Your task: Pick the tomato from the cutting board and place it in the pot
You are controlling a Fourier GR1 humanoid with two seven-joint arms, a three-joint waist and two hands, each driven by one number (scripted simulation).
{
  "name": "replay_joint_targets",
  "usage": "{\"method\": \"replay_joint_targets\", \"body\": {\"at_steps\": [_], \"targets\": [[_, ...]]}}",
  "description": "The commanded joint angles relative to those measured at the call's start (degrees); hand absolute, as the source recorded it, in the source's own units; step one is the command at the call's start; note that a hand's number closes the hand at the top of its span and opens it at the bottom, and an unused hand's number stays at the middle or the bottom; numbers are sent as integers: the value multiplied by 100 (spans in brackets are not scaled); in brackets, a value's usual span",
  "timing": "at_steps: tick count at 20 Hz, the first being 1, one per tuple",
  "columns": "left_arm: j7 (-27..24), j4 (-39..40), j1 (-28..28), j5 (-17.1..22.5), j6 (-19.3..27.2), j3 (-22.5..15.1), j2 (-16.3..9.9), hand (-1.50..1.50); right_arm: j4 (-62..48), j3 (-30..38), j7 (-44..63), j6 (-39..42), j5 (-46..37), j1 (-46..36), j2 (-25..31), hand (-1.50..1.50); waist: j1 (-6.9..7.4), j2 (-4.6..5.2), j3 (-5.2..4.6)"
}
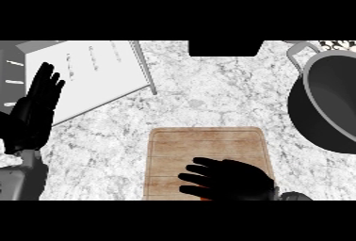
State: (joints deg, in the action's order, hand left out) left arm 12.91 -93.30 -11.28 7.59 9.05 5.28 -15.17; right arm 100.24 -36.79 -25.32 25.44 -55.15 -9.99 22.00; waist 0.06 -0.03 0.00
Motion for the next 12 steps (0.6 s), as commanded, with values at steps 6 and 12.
{"method": "replay_joint_targets", "body": {"at_steps": [6, 12], "targets": [[-213, 221, -109, -294, 85, -29, 307, 0, -966, 343, -41, 12, -562, -494, -809, -150, 6, 5, -1], [268, -448, 87, -392, 115, -163, 332, 0, -1002, -105, -725, -298, -1084, -325, -424, 150, 23, -4, 1]]}}
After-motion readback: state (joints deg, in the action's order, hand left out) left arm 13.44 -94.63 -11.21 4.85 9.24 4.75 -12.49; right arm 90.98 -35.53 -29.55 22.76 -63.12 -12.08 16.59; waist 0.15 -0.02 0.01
